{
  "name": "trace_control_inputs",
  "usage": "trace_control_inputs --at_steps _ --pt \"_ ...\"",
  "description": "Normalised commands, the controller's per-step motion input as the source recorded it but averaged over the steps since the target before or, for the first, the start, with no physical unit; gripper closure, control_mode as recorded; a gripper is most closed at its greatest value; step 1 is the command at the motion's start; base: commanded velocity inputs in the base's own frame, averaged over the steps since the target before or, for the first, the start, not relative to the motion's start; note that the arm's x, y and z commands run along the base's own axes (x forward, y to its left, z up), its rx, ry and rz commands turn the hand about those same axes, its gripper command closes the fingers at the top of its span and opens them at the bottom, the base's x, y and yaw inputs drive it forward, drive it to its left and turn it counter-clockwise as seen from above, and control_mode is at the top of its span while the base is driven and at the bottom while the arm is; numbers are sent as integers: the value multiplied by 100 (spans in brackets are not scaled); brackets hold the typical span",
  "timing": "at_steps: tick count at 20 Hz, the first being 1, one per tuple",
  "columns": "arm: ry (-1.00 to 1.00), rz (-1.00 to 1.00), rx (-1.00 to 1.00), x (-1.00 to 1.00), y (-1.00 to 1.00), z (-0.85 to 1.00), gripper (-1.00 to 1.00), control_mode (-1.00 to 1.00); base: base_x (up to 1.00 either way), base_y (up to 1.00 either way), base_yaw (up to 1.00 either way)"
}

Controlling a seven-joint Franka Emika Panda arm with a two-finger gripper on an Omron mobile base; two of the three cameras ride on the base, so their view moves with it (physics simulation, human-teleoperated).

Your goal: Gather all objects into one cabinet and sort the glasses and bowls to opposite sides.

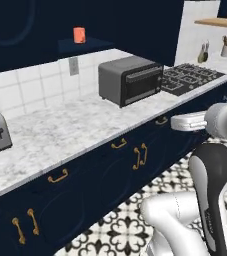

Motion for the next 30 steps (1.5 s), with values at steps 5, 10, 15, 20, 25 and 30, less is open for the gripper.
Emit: trace_control_inputs --at_steps 5,10,15,20,25,30 --pt "0 0 0 0 0 0 -100 100 36 -10 26" --pt "0 0 0 0 0 0 -100 100 3 -36 43" --pt "0 0 0 0 0 0 -100 100 12 -76 46" --pt "0 0 0 0 0 0 -100 100 33 -74 31" --pt "0 0 0 0 0 0 -100 100 28 -3 11" --pt "0 0 0 0 0 0 -100 100 40 -11 23"
